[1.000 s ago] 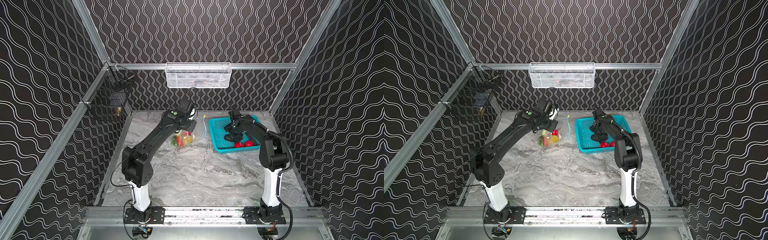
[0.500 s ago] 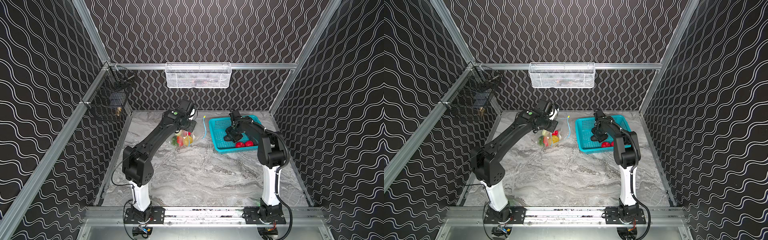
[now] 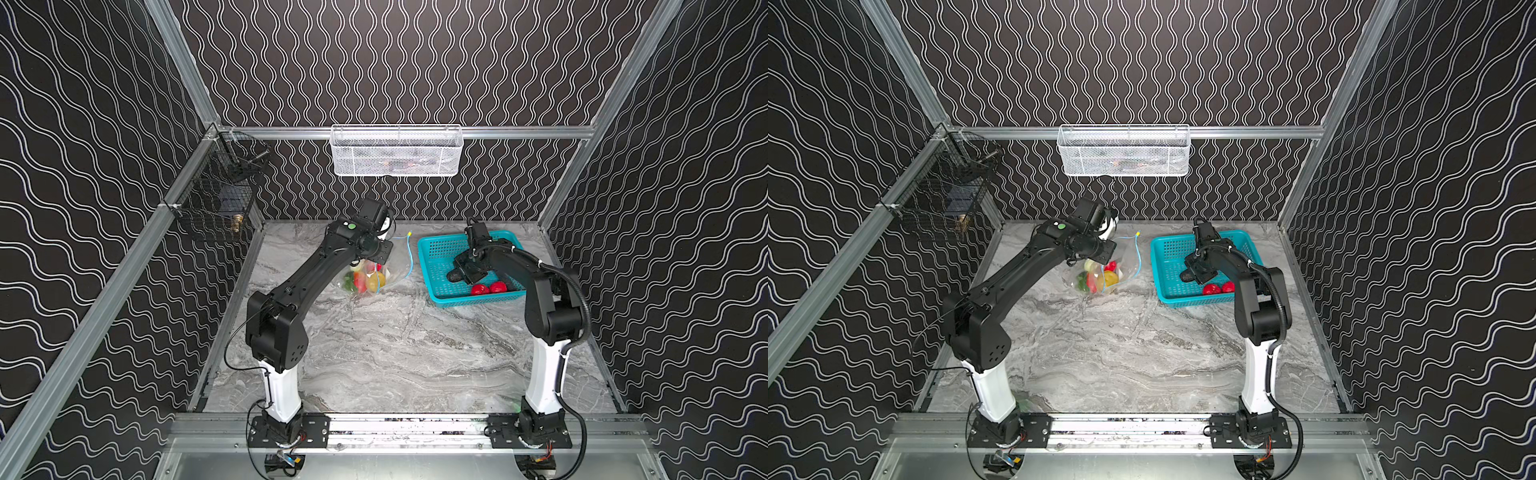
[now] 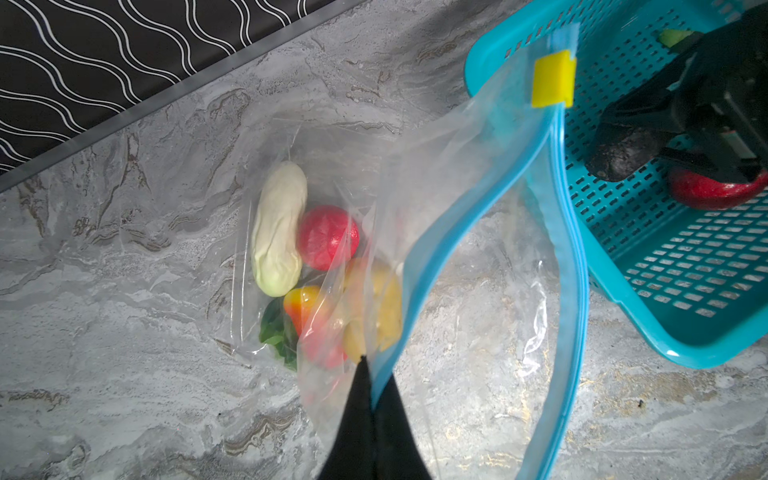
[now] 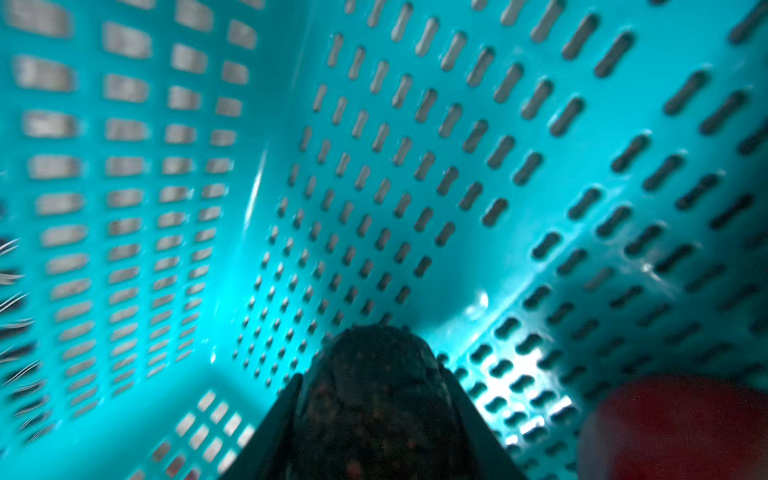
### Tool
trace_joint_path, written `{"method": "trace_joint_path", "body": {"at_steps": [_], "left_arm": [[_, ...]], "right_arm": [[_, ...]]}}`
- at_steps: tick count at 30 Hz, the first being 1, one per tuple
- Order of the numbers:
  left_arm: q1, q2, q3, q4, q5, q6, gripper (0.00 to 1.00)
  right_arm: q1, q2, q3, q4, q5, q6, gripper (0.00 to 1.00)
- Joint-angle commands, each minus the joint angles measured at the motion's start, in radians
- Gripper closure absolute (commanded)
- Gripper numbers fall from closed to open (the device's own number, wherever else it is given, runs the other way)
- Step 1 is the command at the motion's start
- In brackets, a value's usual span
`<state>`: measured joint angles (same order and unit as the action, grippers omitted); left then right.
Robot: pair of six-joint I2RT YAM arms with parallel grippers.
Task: Place the food in the zip-top bag and seal the zipper
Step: 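Close the right gripper on the dark avocado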
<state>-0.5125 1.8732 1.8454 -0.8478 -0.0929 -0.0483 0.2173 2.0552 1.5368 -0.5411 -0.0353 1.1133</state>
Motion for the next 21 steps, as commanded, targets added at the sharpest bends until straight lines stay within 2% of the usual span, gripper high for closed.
{"method": "trace_joint_path", "body": {"at_steps": [1,7,14,21], "left_arm": [[0.002,-0.003,0.000,0.013,0.004,0.003,1.00],[0.001,-0.002,0.008,0.008,0.009,0.001,1.00],[0.001,-0.003,0.006,0.010,0.006,0.000,1.00],[0.002,-0.003,0.006,0.010,0.015,-0.003,1.00]], "right_arm": [[-0.002,-0.041,-0.035,0.085,-0.019,0.000,0.53],[-0.045,-0.120,-0.124,0.214,-0.069,-0.018,0.51],[-0.047,-0.202,-0.228,0.342,-0.124,-0.009,0.52],[-0.044,-0.306,-0.371,0.468,-0.084,0.043,0.52]]}}
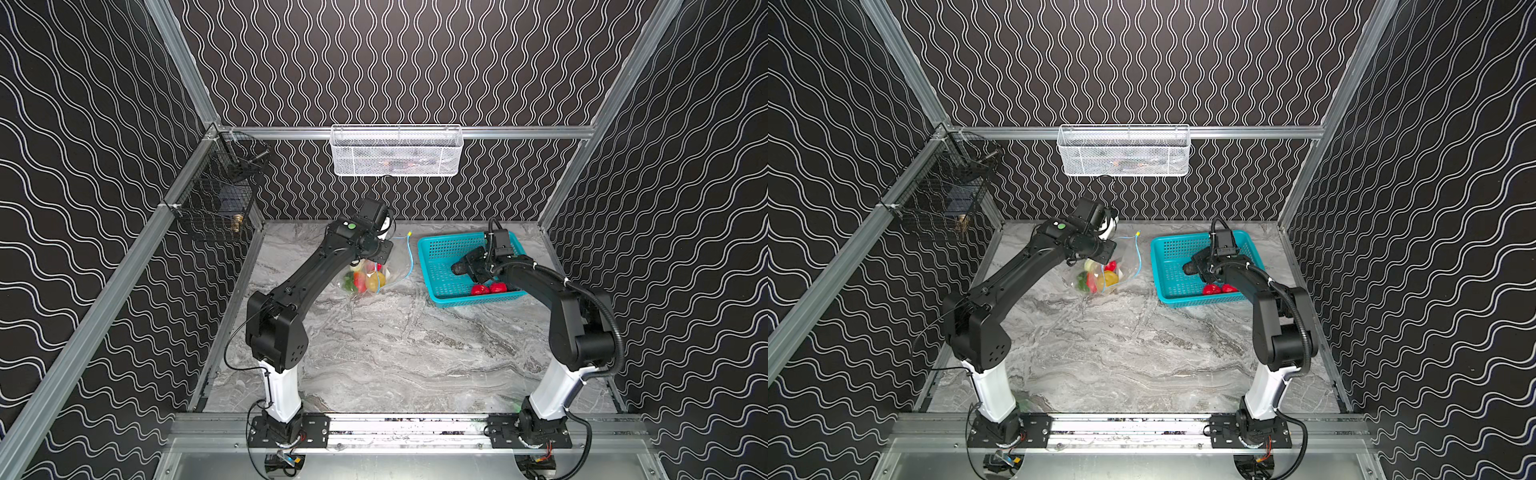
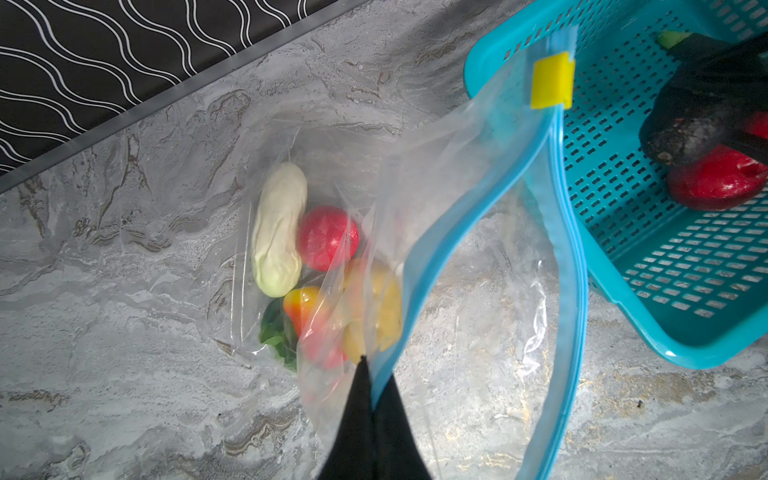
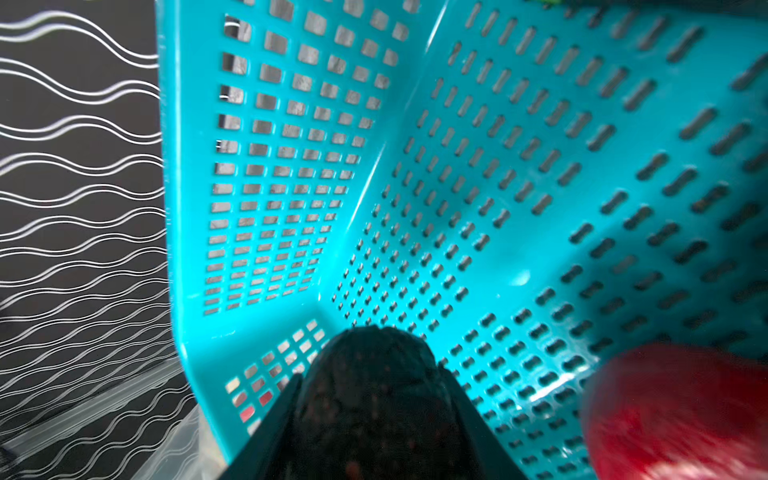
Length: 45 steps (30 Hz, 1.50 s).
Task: Place the food in the zip-top bag and seal the zipper
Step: 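Close the right gripper on the dark avocado, then lift the avocado and carry it toward the bag held by the left gripper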
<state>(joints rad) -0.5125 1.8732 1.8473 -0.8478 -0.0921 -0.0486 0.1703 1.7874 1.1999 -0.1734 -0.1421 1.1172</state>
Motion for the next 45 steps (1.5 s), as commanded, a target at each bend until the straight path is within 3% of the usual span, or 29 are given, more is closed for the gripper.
{"method": "trace_joint_path", "body": {"at_steps": [1,6,11,20,29,45], "left_arm": [[0.000,-0.003,0.005,0.010,0.012,-0.002,1.00],[0.000,-0.006,0.002,0.013,0.000,0.000,1.00],[0.001,-0.006,-0.008,0.022,-0.011,-0.005,1.00],[0.002,0.005,0.001,0.016,-0.001,-0.009,1.00],[0.001,0.011,-0.001,0.016,-0.001,-0.010,1.00],[0.014,-0.027,-0.047,0.054,0.004,0.003,1.00]], "right_arm": [[0.003,-0.049,-0.046,0.111,0.028,0.043,0.52],[0.015,-0.090,-0.072,0.117,0.060,0.040,0.54],[0.061,-0.150,-0.086,0.078,0.181,0.016,0.54],[0.098,-0.198,-0.080,0.095,0.205,-0.033,0.55],[0.203,-0.241,0.000,0.004,0.419,-0.080,0.54],[0.299,-0.287,-0.050,0.226,0.369,-0.129,0.57]]}}
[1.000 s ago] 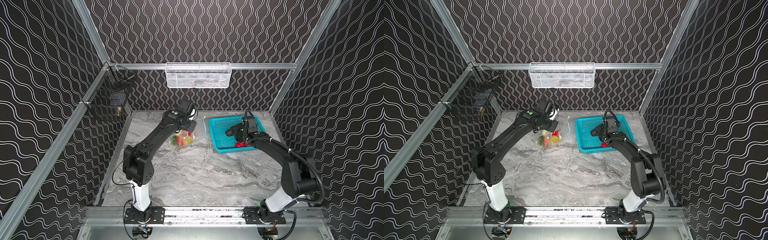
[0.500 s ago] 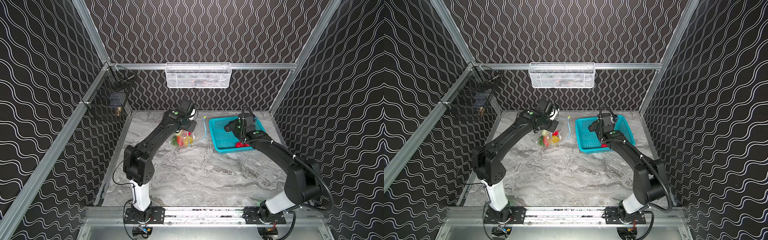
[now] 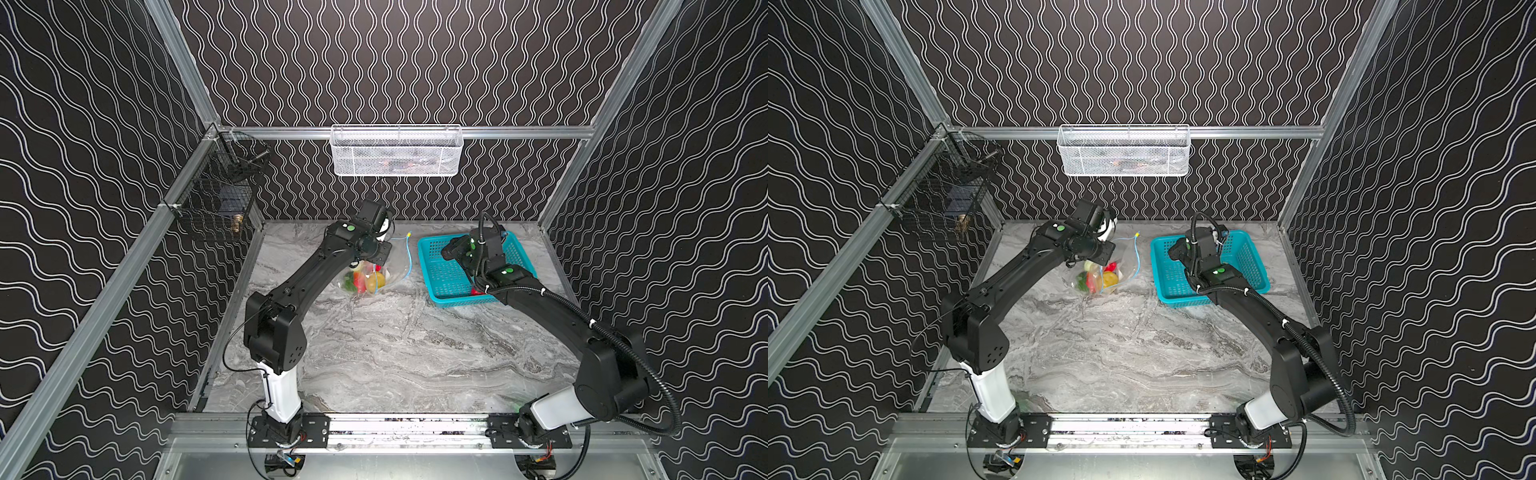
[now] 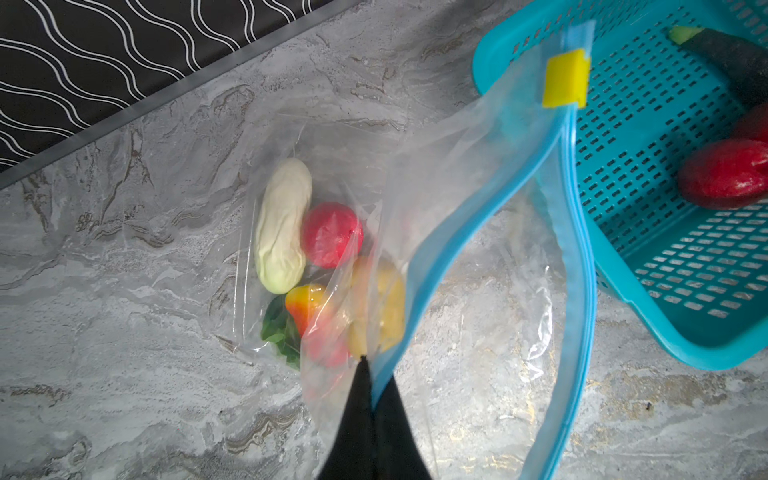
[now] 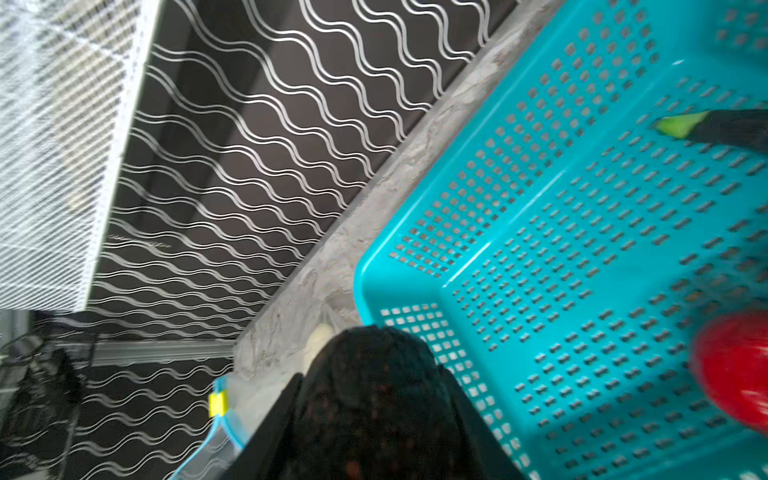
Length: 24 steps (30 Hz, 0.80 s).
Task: Place the food in the zip-top bag and seal the zipper
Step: 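Lift the avocado and carry it toward the bag held by the left gripper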
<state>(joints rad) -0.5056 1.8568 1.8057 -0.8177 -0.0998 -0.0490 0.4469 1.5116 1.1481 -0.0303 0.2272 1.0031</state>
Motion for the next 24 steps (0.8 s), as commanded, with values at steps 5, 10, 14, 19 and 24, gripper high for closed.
{"method": "trace_joint_path", "body": {"at_steps": [5,10,14,19,24], "left_arm": [[0.024,-0.028,-0.028,0.038,0.077,0.003,1.00],[0.027,-0.024,-0.018,0.031,0.064,-0.002,1.00],[0.026,-0.028,-0.017,0.034,0.029,-0.017,1.00],[0.027,-0.013,0.001,0.016,0.016,-0.015,1.00],[0.027,0.001,0.015,0.004,0.029,-0.019,1.00]], "right_arm": [[0.058,-0.004,0.004,0.114,-0.017,-0.011,0.57],[0.111,0.022,0.019,0.133,-0.026,0.013,0.58],[0.141,0.052,0.060,0.130,-0.035,-0.001,0.58],[0.174,0.063,0.059,0.148,-0.031,0.003,0.58],[0.196,0.086,0.051,0.176,-0.046,0.019,0.58]]}}
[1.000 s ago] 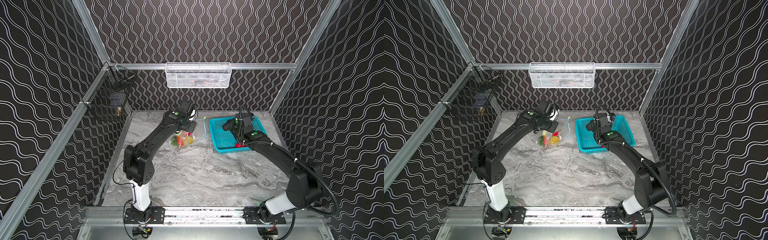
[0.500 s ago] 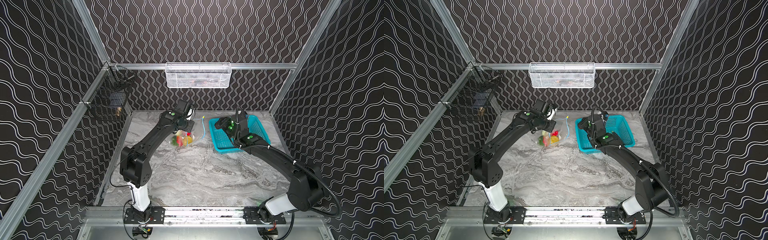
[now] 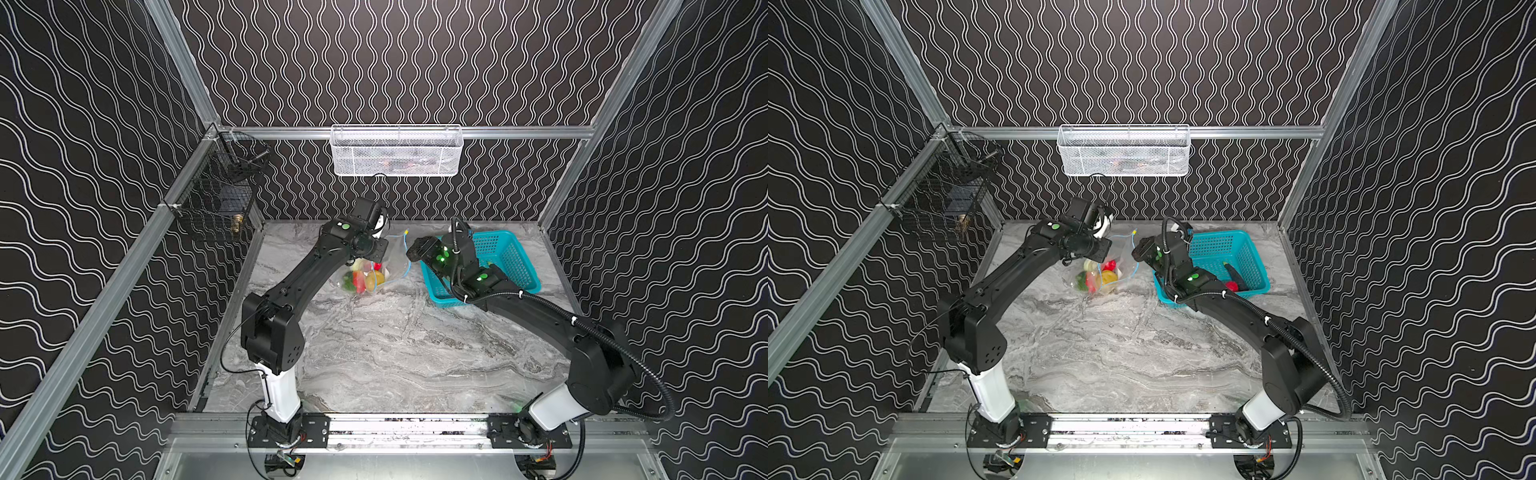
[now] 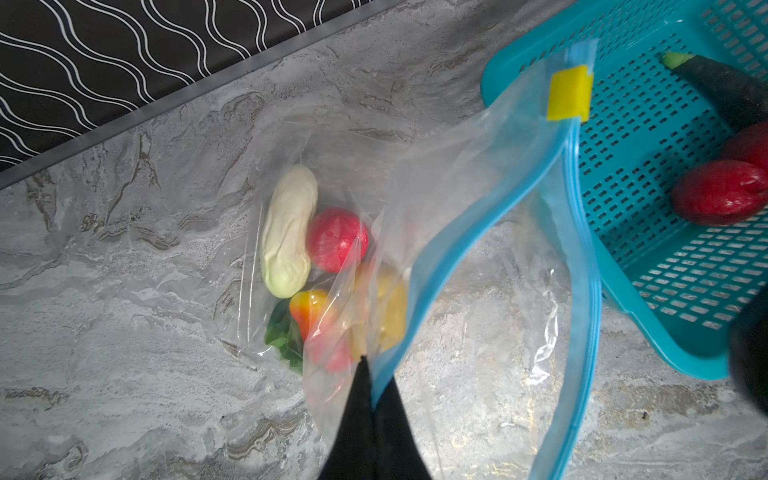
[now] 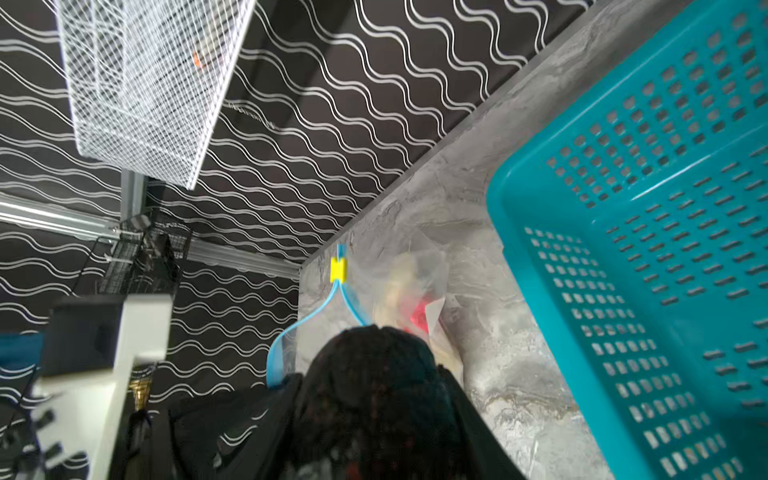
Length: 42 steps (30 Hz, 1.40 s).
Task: Place the food in the zip-top bag and seal the zipper
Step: 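Lift the avocado and carry it toward the bag held by the left gripper, then open the right gripper to drop the avocado into the bag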
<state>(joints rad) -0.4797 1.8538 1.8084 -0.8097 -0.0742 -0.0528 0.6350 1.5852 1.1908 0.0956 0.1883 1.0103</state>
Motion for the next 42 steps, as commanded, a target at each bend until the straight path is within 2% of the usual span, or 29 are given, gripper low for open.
{"method": "trace_joint_path", "body": {"at_steps": [1,27,36,39,42], "left_arm": [[0.001,0.003,0.012,-0.005,0.007,-0.016,1.00],[0.001,-0.004,0.029,-0.022,0.031,0.017,1.00],[0.001,0.003,0.049,-0.036,0.050,0.009,1.00],[0.001,0.001,0.050,-0.036,0.053,0.010,1.00],[0.001,-0.004,0.043,-0.031,0.051,0.008,1.00]], "right_arm": [[0.012,0.022,0.019,0.042,-0.008,0.011,0.58],[0.106,0.217,0.179,0.009,-0.035,-0.008,0.57],[0.124,0.267,0.190,0.001,-0.009,-0.002,0.57],[0.132,0.284,0.206,-0.008,-0.003,-0.011,0.55],[0.134,0.304,0.216,-0.011,-0.009,-0.012,0.50]]}}
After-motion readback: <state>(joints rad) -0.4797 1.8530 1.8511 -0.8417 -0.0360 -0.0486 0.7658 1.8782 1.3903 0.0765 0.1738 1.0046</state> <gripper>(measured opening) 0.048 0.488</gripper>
